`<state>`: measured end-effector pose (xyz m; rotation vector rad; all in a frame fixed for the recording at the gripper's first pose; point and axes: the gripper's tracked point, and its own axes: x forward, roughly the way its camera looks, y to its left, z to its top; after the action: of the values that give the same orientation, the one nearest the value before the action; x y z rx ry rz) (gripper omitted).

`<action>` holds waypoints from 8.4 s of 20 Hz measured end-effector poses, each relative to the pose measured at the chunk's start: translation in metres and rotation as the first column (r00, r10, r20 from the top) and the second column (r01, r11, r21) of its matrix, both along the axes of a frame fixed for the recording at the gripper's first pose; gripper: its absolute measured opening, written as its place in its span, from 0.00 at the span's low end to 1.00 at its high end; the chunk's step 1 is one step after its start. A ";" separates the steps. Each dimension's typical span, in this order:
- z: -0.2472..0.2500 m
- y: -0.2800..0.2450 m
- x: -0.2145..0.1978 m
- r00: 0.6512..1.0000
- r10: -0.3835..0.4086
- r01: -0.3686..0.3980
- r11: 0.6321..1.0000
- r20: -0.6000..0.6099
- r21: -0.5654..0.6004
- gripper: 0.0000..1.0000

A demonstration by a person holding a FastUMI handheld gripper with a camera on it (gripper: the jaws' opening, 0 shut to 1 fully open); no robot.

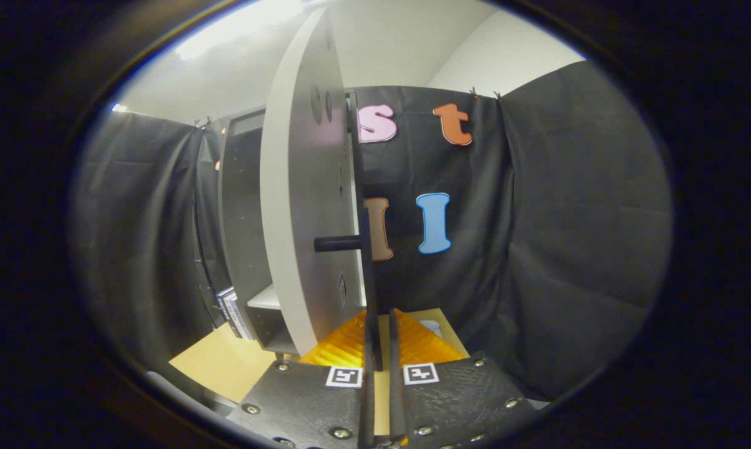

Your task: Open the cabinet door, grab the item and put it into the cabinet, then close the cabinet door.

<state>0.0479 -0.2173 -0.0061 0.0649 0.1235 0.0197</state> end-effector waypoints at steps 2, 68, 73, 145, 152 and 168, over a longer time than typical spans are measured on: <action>0.000 -0.003 0.003 1.000 0.023 -0.023 1.000 -0.002 0.014 0.10; -0.454 0.335 0.063 0.799 0.122 -0.135 0.991 -0.588 0.023 0.65; -0.446 0.333 0.064 0.803 0.130 -0.136 0.990 -0.581 0.033 0.58; -0.040 0.255 0.160 0.997 -0.063 0.065 0.997 0.047 -0.039 0.98; -0.027 0.215 0.028 0.992 -0.120 0.123 0.987 0.033 -0.105 0.97; -0.018 -0.031 -0.073 0.934 -0.358 0.356 0.932 -0.021 -0.071 0.97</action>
<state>-0.0254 -0.2480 -0.0240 0.0209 0.1440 -0.3499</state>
